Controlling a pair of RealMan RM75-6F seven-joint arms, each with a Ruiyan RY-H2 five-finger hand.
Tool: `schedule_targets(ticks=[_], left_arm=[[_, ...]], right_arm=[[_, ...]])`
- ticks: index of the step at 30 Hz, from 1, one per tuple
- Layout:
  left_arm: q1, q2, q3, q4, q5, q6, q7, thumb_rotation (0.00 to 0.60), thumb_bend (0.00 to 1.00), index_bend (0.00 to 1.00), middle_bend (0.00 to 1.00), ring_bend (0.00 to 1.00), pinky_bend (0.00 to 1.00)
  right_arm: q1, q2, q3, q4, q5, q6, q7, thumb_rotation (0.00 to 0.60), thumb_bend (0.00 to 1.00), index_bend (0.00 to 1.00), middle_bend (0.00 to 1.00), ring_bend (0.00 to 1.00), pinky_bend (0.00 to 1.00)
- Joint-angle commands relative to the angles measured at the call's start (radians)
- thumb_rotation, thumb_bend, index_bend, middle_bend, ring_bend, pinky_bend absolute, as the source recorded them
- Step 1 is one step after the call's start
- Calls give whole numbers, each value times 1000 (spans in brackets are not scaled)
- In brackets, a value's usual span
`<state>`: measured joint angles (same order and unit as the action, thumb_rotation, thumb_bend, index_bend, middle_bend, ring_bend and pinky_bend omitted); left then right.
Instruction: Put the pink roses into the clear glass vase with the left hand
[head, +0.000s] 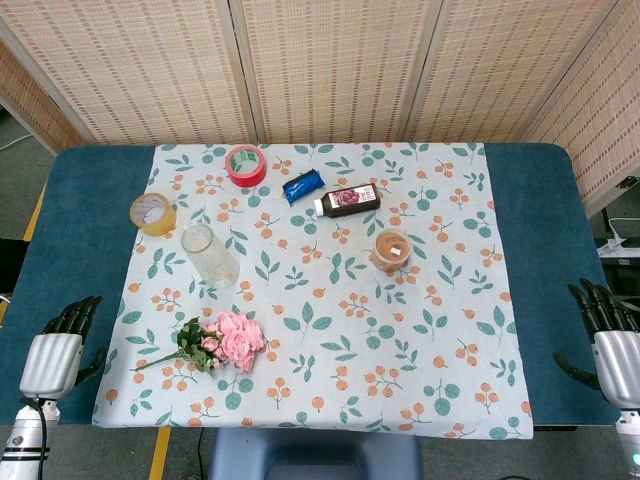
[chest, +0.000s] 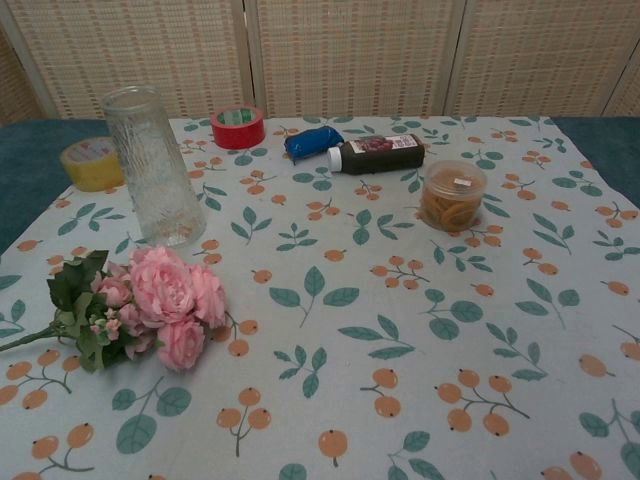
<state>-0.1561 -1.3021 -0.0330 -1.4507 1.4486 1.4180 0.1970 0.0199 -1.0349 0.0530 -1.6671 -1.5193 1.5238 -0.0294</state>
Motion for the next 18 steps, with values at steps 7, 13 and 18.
schedule_targets(ticks=[7,13,18], left_arm=[[-1,4,-4,-7,-9,-7,10,600,373,33,89,121,296],[-2,31,11,-43,3,-21,22,600,385,0,583,642,596],[-29,35,37,-59,70,-48,20,600,336,0,914,951,935]], right_arm=[[1,1,-4,-1,-5,-3,4,600,120,15,0,0,171],[2,-2,-5,-4,1,-10,-4,600,120,18,0,0,172],[4,1,-8,-4,-4,-13,0,600,120,20,0,0,171]])
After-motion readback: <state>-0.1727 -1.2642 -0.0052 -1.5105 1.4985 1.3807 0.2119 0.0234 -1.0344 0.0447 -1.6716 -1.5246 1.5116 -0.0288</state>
